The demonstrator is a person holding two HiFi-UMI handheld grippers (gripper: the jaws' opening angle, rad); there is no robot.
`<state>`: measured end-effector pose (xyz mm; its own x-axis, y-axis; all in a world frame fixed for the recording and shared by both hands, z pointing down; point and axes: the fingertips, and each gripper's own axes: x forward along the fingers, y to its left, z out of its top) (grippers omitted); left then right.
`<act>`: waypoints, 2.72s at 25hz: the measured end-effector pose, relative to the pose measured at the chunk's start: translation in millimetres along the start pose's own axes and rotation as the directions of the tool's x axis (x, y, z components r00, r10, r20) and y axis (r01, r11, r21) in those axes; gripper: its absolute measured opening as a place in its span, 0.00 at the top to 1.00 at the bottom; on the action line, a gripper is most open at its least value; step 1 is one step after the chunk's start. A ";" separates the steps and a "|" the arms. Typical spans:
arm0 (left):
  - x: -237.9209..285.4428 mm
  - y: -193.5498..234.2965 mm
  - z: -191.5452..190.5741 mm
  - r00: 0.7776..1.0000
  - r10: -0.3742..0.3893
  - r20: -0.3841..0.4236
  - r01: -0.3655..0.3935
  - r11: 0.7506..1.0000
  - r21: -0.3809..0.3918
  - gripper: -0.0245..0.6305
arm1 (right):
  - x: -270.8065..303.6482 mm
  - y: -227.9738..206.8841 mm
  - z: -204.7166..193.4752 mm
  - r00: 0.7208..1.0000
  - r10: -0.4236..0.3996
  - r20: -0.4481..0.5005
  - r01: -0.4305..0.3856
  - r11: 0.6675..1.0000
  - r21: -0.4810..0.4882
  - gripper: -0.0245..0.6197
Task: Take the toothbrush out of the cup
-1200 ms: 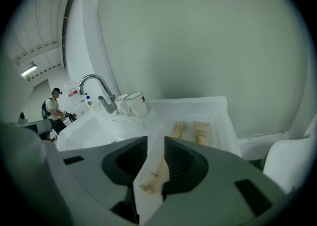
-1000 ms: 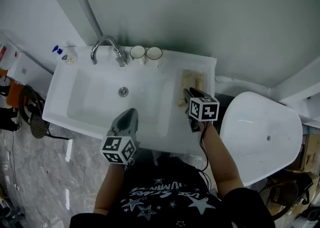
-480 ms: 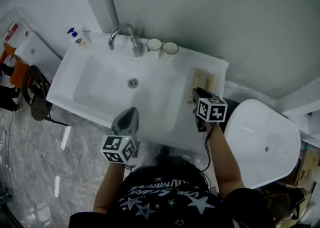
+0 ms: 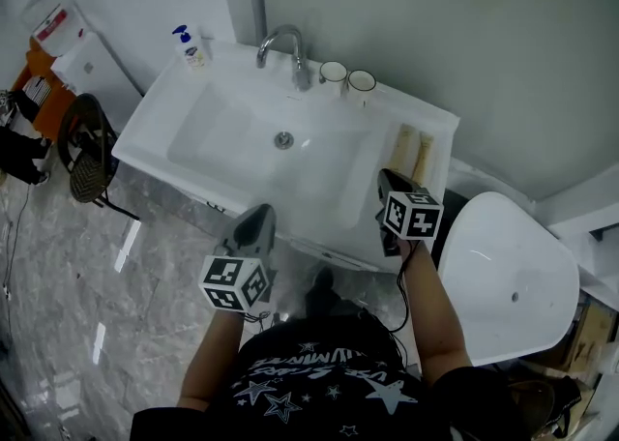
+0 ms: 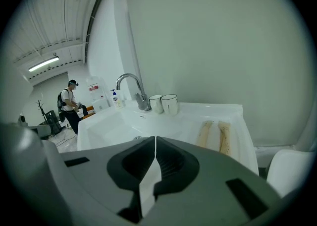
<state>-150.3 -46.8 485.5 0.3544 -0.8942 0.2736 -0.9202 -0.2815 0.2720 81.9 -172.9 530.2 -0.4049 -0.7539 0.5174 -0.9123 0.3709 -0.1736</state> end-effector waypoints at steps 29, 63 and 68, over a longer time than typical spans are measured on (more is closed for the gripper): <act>-174.5 -42.6 -65.3 0.999 0.026 0.031 -0.025 0.998 -0.052 0.92 | -143.6 126.5 -100.0 0.982 0.186 -0.013 -0.186 0.980 -0.064 0.94; -247.7 -240.2 -124.0 0.957 0.272 0.105 -0.264 0.961 -0.086 0.92 | -289.3 82.2 -144.2 0.872 0.487 -0.045 -0.484 0.845 -0.228 0.94; -265.5 -264.2 -137.2 0.949 0.296 0.107 -0.286 0.953 -0.099 0.92 | -318.4 81.0 -156.7 0.853 0.521 -0.036 -0.512 0.819 -0.258 0.94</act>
<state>21.5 312.8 467.6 0.0464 -0.9693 0.2414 -0.9619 0.0219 0.2727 146.5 182.1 482.7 -0.8186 -0.4298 0.3810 -0.5245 0.8297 -0.1910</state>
